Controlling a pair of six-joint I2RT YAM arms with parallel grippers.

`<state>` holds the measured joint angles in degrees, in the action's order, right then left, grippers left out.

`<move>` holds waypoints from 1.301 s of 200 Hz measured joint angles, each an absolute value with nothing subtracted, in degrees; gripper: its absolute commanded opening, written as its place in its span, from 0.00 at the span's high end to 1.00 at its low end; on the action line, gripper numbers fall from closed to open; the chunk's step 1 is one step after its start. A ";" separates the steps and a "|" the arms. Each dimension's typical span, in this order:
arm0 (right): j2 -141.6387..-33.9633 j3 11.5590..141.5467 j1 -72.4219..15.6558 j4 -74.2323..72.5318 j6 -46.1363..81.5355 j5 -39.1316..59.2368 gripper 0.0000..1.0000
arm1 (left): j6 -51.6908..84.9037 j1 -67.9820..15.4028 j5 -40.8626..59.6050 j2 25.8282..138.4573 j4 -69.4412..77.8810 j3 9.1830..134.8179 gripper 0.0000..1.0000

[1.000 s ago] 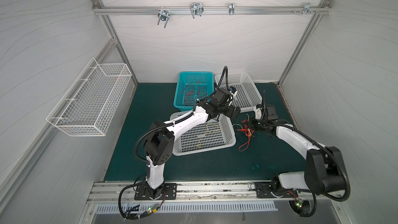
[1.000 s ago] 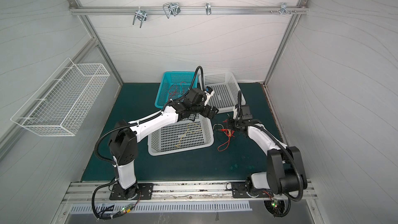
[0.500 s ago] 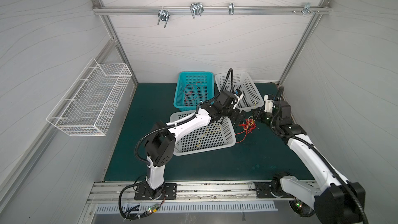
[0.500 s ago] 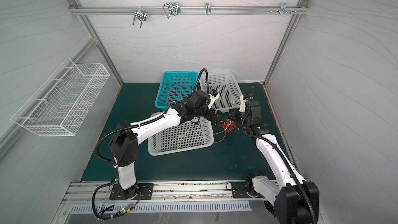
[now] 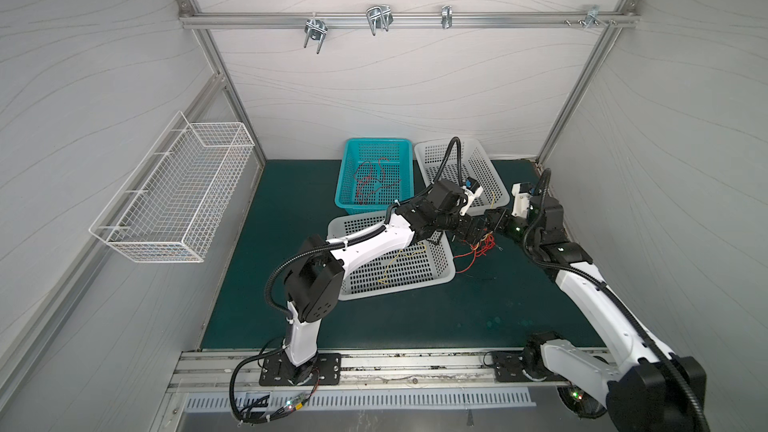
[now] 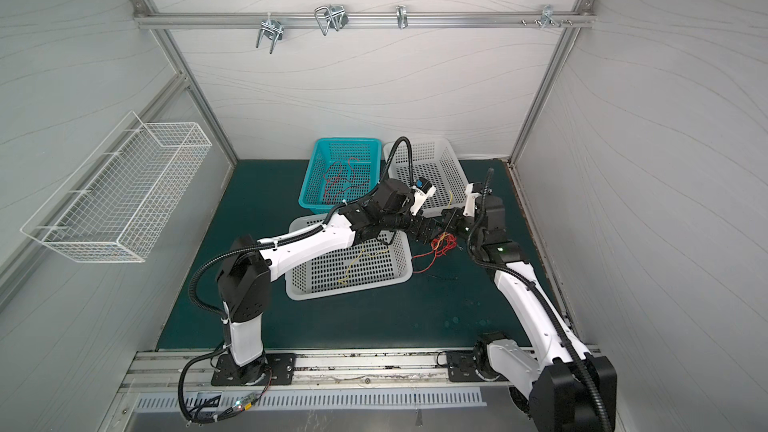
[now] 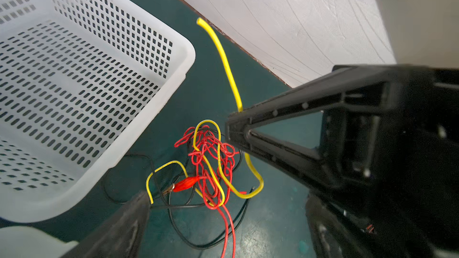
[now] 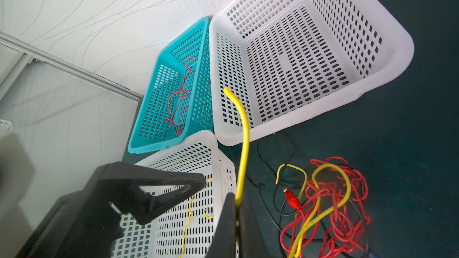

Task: Untangle the cables
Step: 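Lift the yellow wire up from the tangle with left gripper while right gripper holds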

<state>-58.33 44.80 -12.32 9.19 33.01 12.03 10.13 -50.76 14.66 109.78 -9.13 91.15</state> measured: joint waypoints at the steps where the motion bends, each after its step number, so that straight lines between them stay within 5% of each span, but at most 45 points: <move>1: -58.26 44.77 -12.32 9.15 33.04 12.05 1.00 | 10.17 -50.78 14.66 109.80 -9.10 91.15 0.02; 48: -55.29 44.18 -12.29 7.66 35.20 12.43 1.00 | 11.60 -51.68 15.07 111.11 -7.75 91.15 0.06; 78: -54.54 44.18 -12.29 7.31 36.05 12.58 1.00 | 12.45 -51.92 15.22 111.11 -5.93 91.15 0.18; 127: -54.41 44.18 -12.29 7.29 36.67 13.45 1.00 | 13.54 -52.05 15.70 112.36 -3.53 91.26 0.61; 153: -54.08 44.18 -12.29 7.31 36.69 13.76 1.00 | 14.48 -52.27 16.97 113.84 -3.05 91.79 1.00; 176: -53.69 44.16 -12.29 7.60 36.53 13.54 1.00 | 14.11 -52.60 17.26 114.17 -2.90 92.16 1.00; 232: -52.69 42.48 -11.51 9.21 34.92 9.04 0.52 | 13.65 -52.66 13.78 114.17 -4.82 92.20 1.00; 260: -50.28 38.24 -7.88 10.39 35.24 7.11 0.39 | 13.34 -52.66 11.97 114.17 -6.28 92.20 1.00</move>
